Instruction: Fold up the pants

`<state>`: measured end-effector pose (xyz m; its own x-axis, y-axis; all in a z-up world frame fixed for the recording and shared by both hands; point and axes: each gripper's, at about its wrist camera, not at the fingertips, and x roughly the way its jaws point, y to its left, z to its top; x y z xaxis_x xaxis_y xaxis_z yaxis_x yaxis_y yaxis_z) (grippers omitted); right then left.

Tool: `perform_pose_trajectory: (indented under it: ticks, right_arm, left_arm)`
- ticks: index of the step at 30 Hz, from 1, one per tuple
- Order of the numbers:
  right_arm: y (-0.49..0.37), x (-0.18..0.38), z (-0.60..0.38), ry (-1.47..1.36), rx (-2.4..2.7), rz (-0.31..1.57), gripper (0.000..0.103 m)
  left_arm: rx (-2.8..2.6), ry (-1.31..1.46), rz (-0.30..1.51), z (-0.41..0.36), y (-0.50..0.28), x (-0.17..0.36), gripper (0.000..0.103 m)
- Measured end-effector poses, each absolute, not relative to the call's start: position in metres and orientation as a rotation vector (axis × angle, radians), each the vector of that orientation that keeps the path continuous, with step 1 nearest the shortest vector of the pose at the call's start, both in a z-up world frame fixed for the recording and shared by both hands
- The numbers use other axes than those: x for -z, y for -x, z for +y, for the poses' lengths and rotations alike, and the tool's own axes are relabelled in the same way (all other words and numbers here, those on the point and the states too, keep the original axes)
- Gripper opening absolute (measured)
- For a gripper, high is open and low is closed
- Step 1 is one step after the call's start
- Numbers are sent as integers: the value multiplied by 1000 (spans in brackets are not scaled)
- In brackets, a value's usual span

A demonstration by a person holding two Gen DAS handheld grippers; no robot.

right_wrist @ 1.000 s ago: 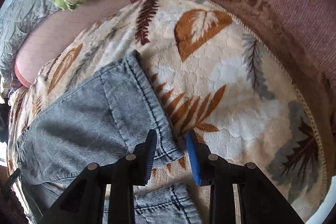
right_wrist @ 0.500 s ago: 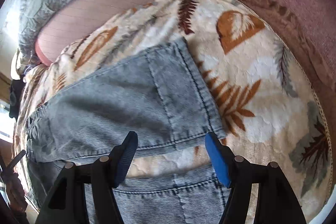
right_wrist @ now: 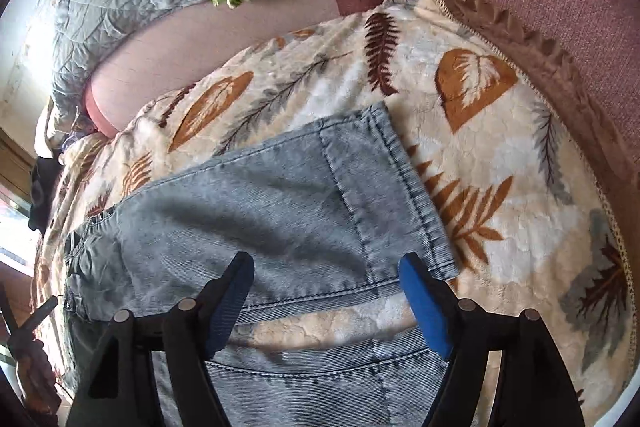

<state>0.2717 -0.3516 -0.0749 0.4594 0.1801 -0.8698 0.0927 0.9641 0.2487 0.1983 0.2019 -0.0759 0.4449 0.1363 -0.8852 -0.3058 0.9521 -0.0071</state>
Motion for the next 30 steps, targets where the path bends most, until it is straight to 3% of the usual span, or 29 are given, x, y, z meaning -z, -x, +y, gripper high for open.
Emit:
perform_pose_trajectory:
  ticks: [4, 7, 10, 12, 17, 22, 26, 30]
  right_arm:
    - [-272, 76, -287, -240, -194, 1113, 78]
    - [-274, 81, -218, -92, -248, 1088, 78]
    - [-280, 102, -164, 119, -217, 1076, 78]
    - [-290, 143, -143, 286, -192, 1213, 79]
    - [-278, 104, -180, 99, -260, 1122, 83]
    - [-298, 65, -283, -158, -202, 1070, 83]
    - [-331, 56, -377, -391, -145, 1090, 83]
    - [-374, 64, -420, -398, -92, 1157, 82]
  left_arm:
    - [-317, 27, 1276, 180, -203, 124, 90]
    - [-359, -86, 1221, 171, -200, 125, 102]
    - [-360, -76, 1227, 172, -200, 124, 102]
    - [-347, -45, 1231, 176, -200, 121, 102]
    - [-290, 19, 1096, 189, -190, 88, 102]
    - [-219, 265, 983, 225, -200, 52, 102]
    - [-167, 463, 1028, 253, -232, 54, 101]
    - [-160, 428, 1053, 259, -273, 59, 101]
